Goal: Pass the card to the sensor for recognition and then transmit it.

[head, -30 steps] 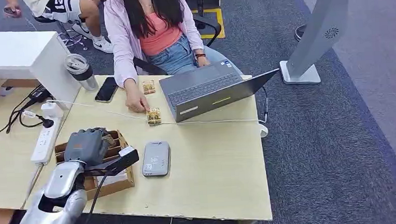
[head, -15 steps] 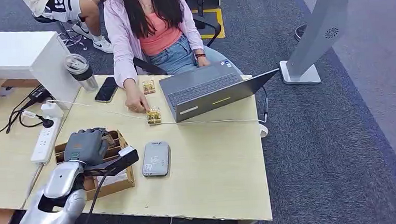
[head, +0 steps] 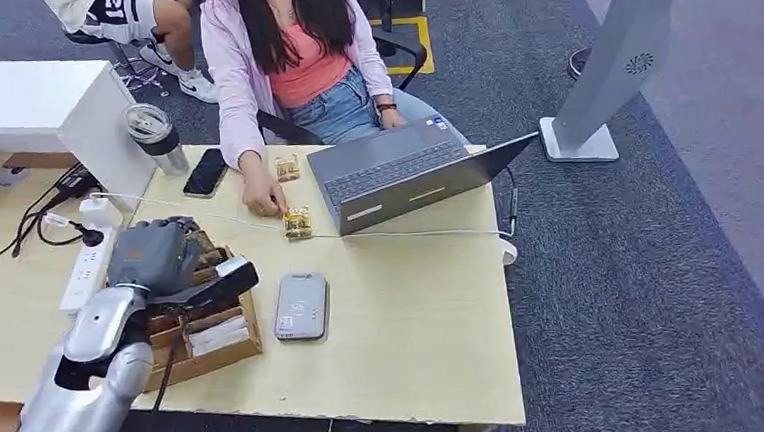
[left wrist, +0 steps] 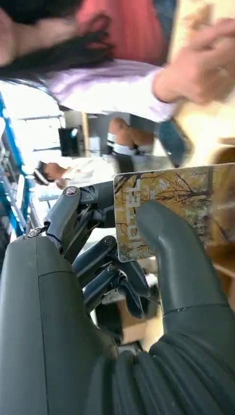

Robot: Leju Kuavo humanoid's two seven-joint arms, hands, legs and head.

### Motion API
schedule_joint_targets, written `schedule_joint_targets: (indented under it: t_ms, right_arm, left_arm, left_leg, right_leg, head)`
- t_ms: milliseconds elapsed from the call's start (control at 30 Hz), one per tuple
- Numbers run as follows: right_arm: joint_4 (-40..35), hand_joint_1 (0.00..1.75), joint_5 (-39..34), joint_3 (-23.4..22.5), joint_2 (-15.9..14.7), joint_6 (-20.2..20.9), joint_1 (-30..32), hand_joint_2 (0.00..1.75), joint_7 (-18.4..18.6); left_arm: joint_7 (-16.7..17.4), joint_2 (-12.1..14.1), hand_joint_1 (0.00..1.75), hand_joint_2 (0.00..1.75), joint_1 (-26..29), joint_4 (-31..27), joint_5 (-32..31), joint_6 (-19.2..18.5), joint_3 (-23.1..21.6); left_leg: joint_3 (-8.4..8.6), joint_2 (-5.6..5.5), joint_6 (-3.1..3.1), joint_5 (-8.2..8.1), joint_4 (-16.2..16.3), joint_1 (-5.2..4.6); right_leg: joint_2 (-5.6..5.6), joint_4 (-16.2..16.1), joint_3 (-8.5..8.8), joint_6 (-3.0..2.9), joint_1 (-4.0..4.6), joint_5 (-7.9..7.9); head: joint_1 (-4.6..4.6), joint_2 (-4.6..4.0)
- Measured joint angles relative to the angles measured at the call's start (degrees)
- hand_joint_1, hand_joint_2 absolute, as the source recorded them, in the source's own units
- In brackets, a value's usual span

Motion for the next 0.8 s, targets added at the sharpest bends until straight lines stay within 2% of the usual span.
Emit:
schedule_joint_targets:
  t_ms: [233,467,533,633,800]
  right_arm:
    - [0.0,0.0,-0.41,0.55,0.0,-0.15,-0.01,1.75,-0.07]
    - [0.0,0.0,-0.7,0.68,0.0,-0.13,-0.03,1.75,-0.13]
    - [0.0,0.0,-0.44,0.79,0.0,0.09,-0.05,1.75,-0.13]
    - [0.0,0.0,0.48,1.6,0.0,0.52,-0.16,1.75,-0.13]
    - [0.0,0.0,1.01,2.49,0.0,0.7,-0.33,1.75,-0.13]
  left_arm:
    - [0.18,1.24,1.75,1.75,-5.65,-4.06,2.99,-2.71,0.0]
    - [0.22,1.75,1.75,1.75,-8.75,-5.57,4.26,-2.93,0.0]
    - [0.42,1.68,1.75,1.75,-9.35,-5.59,4.06,-1.28,0.0]
    - [0.63,0.83,1.75,1.75,-11.51,-4.34,1.85,4.4,0.0]
    - [-0.15,-0.13,1.75,1.75,-13.7,-1.7,0.61,7.17,0.07]
  left_leg:
    - [-0.01,0.0,0.0,0.0,0.0,0.0]
    - [0.0,0.01,0.0,0.0,0.0,0.0]
    - [0.0,0.01,0.0,0.0,0.0,0.0]
    - [-0.02,-0.01,0.0,0.0,0.01,0.0]
    - [0.0,0.03,0.0,0.0,0.01,-0.01]
  right_leg:
    - [0.0,0.0,0.0,0.0,0.0,0.0]
    - [0.01,0.0,-0.01,0.0,0.0,0.0]
    - [0.01,0.0,-0.04,0.0,0.0,0.0]
    - [-0.02,0.0,-0.02,0.0,0.0,0.0]
    - [0.03,0.0,-0.01,0.0,-0.01,0.03]
  head:
    - [0.02,0.0]
    - [0.0,0.0]
    - [0.02,0.0]
    - [0.0,0.0]
    - [0.0,0.0]
